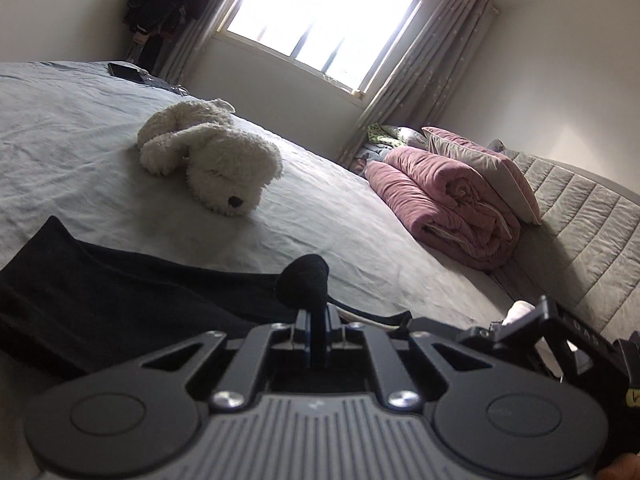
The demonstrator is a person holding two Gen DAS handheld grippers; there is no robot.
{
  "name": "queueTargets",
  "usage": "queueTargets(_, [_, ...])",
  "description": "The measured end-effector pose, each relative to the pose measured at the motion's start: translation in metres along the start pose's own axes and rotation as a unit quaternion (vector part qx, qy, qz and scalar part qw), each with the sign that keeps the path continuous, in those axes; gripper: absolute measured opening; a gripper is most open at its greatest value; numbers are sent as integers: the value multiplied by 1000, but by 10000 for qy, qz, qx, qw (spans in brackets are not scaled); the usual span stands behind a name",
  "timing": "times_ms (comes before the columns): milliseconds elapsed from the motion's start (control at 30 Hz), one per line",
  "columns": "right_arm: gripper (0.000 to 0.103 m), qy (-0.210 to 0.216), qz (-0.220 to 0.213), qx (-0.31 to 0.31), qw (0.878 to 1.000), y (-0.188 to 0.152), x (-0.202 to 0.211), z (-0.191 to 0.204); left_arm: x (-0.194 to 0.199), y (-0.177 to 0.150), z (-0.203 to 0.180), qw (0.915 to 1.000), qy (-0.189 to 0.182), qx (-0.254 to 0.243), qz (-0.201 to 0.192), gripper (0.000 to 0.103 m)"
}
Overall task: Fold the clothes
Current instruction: 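Pass the sleeve cuff from the left gripper to the right gripper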
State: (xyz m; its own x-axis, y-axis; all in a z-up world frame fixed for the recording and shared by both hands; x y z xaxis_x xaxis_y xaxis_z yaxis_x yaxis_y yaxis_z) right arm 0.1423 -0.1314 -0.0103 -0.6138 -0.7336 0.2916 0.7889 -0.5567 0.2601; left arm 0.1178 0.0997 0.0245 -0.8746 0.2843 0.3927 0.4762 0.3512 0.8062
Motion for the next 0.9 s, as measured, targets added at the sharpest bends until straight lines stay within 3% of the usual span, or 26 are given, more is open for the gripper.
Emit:
queueTargets(200, [82,278,-95,-745,9968,6,6,-23,-1,-22,-15,9958,-367,-657,516,6])
queueTargets(400, [74,243,-115,-919,9954,6,10,-30,2,-40,-29,9827,-728,-1402,971,9])
queueTargets(467, [70,131,-102,-835,9964,5,10,-29,4,-44,-32,9772,-819,-1630,1088,18])
queueTargets(600, [54,-100,-86,-710,9974,1,10,-29,16,-39,-30,9711,-772,-1970,1103,26])
queueTargets(667, [48,-243,-67,-603,9979,-2,10,-28,24,-35,-26,9697,-623,-2123,1035,38])
queueTargets(800, [11,-423,22,-429,9982,-9,9,-20,36,-26,-12,9690,-266,-2256,970,48])
queueTargets(900, [10,-275,115,-328,9990,-16,10,-1,44,-20,-4,9670,-254,-2312,1037,49])
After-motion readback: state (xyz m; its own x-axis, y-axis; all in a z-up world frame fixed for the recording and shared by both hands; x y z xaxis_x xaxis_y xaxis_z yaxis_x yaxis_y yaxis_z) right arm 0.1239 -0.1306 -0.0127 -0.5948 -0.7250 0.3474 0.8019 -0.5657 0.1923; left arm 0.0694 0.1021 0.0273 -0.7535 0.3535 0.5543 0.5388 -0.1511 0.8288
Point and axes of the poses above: each gripper's, at about its wrist camera, not at the fingertips, and x roughly against the way its jaws point, z to its left, y to its top, the point moved 3 cm from there along -x, roughly the way its jaws point, and after that the axes turned 3 degrees about y, right-handed, at the moved point
